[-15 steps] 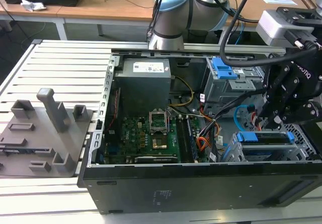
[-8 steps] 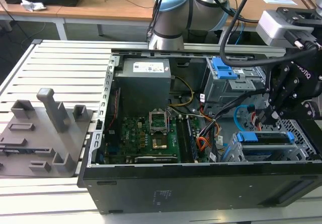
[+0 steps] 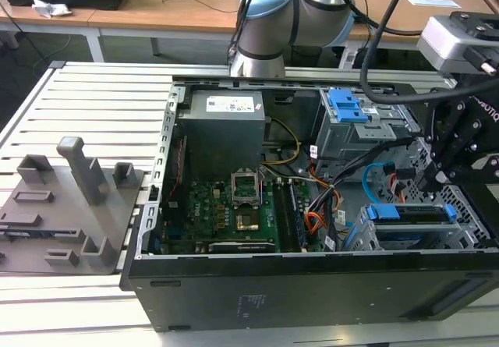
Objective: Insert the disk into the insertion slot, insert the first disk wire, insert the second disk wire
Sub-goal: 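Insert the disk into the insertion slot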
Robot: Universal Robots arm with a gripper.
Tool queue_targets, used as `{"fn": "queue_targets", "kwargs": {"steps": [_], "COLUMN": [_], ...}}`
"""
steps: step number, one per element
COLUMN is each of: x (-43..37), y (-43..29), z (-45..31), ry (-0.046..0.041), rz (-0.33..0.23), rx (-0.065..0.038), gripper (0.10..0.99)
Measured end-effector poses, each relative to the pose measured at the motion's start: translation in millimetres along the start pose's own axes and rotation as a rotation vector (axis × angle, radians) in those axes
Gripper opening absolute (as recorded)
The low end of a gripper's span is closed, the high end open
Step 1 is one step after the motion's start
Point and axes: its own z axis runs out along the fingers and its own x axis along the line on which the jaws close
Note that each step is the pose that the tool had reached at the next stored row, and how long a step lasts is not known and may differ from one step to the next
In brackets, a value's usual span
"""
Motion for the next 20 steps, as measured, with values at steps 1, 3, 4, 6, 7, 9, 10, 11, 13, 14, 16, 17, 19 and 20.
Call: {"fn": "queue_targets", "kwargs": {"steps": [1, 3, 4, 6, 7, 9, 10, 11, 13, 14, 16, 17, 19, 20], "x": [-0.3, -0.2, -0.2, -0.3, -0.3, -0.3, -0.3, -0.3, -0.3, -0.3, -0.3, -0.3, -0.3, -0.4], "y": [-3.5, -4.3, -4.5, -4.7, -4.8, -5.1, -5.3, -5.4, -5.7, -6.1, -6.5, -6.6, -6.6, -6.6], "z": [0.9, 8.4, 12.8, 18.2, 20.0, 26.9, 30.7, 34.4, 37.6, 40.3, 42.4, 42.6, 42.6, 42.6], "ry": [-0.0004, 0.0000, 0.0000, -0.0001, -0.0001, 0.0000, 0.0000, -0.0001, 0.0000, 0.0001, 0.0003, 0.0001, 0.0000, 0.0001], "rz": [0.000, 0.000, 0.000, 0.000, 0.000, 0.000, 0.000, 0.000, 0.000, 0.000, 0.000, 0.000, 0.000, 0.000], "rx": [-0.002, -0.003, -0.003, -0.003, -0.004, -0.004, -0.004, -0.004, -0.004, -0.004, -0.004, -0.004, -0.004, -0.004], "gripper": [0.106, 0.106, 0.106, 0.106, 0.106, 0.106, 0.106, 0.106, 0.106, 0.106, 0.106, 0.106, 0.106, 0.106]}}
